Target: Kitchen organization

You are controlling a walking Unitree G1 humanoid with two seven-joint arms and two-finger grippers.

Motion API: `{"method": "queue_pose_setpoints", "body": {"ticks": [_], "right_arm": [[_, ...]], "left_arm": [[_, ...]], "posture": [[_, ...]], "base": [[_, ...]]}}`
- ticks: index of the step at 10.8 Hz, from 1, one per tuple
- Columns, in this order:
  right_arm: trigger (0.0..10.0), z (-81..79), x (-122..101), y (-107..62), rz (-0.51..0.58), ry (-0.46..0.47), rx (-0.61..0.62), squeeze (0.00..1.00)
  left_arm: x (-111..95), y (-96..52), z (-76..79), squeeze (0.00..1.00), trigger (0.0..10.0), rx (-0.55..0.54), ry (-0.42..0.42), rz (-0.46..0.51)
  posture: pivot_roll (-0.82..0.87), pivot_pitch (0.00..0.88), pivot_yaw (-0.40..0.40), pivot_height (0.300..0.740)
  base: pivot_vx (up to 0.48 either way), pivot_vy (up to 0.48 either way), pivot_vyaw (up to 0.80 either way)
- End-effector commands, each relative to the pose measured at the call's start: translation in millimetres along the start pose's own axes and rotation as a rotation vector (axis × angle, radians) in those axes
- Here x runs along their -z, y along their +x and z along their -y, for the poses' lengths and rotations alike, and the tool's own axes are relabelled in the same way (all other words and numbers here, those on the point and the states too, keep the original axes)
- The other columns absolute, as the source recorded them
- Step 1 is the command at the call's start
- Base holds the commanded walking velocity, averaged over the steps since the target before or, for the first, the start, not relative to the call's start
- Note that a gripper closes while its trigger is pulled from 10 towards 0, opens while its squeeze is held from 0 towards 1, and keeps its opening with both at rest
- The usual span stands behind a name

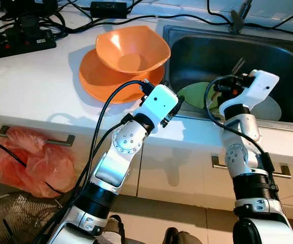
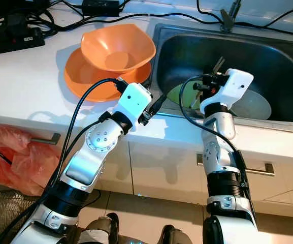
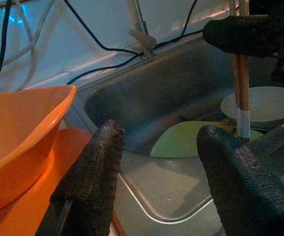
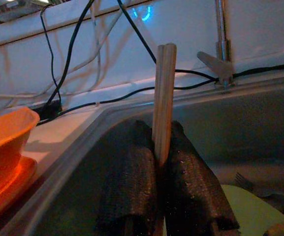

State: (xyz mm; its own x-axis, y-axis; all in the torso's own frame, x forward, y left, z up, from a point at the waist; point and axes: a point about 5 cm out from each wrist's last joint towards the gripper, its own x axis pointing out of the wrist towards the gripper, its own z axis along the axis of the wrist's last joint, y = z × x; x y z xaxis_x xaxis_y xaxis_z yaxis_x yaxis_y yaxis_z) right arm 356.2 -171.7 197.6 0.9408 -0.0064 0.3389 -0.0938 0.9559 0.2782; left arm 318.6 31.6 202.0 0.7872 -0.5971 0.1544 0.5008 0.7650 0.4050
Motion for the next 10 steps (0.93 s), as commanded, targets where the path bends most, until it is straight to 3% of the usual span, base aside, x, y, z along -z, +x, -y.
{"method": "queue_pose_setpoints", "body": {"ticks": [1, 5, 6, 7, 9, 10], "right_arm": [[10.0, 2.6, 8.0, -3.7, -0.027, -0.006, 0.004, 0.0], [10.0, 3.8, 25.2, -11.5, -0.08, -0.038, -0.013, 0.0], [10.0, 2.6, 23.8, -10.5, -0.074, -0.032, -0.019, 0.87], [10.0, 2.3, 24.1, -10.1, -0.074, -0.036, -0.021, 1.0], [10.0, 2.5, 24.8, -10.0, -0.071, -0.04, -0.022, 1.0], [10.0, 2.6, 25.0, -10.1, -0.071, -0.045, -0.019, 0.39]], "left_arm": [[-1.5, -0.9, 3.1, 0.0, 10.0, 0.002, -0.02, 0.004], [15.6, -4.3, -1.1, 0.0, 10.0, -0.057, -0.095, -0.047], [16.1, -4.5, -3.1, 0.0, 10.0, -0.067, -0.098, -0.05], [18.1, -4.5, -3.1, 0.0, 10.0, -0.073, -0.127, -0.056], [20.3, -4.7, -1.3, 0.0, 10.0, -0.069, -0.125, -0.064], [20.1, -4.5, -1.4, 0.0, 10.0, -0.07, -0.125, -0.063]], "posture": [[0.21, 0.165, -0.041, 0.74], [0.21, 0.16, -0.041, 0.74], [0.21, 0.158, -0.041, 0.74], [0.21, 0.155, -0.041, 0.74], [0.21, 0.154, -0.04, 0.74], [0.21, 0.152, -0.038, 0.74]], "base": [[0.0, 0.0, 0.0], [0.0, 0.0, 0.0], [0.0, 0.0, 0.0], [0.0, 0.0, 0.0], [0.0, 0.0, 0.0], [0.0, 0.0, 0.0]]}}
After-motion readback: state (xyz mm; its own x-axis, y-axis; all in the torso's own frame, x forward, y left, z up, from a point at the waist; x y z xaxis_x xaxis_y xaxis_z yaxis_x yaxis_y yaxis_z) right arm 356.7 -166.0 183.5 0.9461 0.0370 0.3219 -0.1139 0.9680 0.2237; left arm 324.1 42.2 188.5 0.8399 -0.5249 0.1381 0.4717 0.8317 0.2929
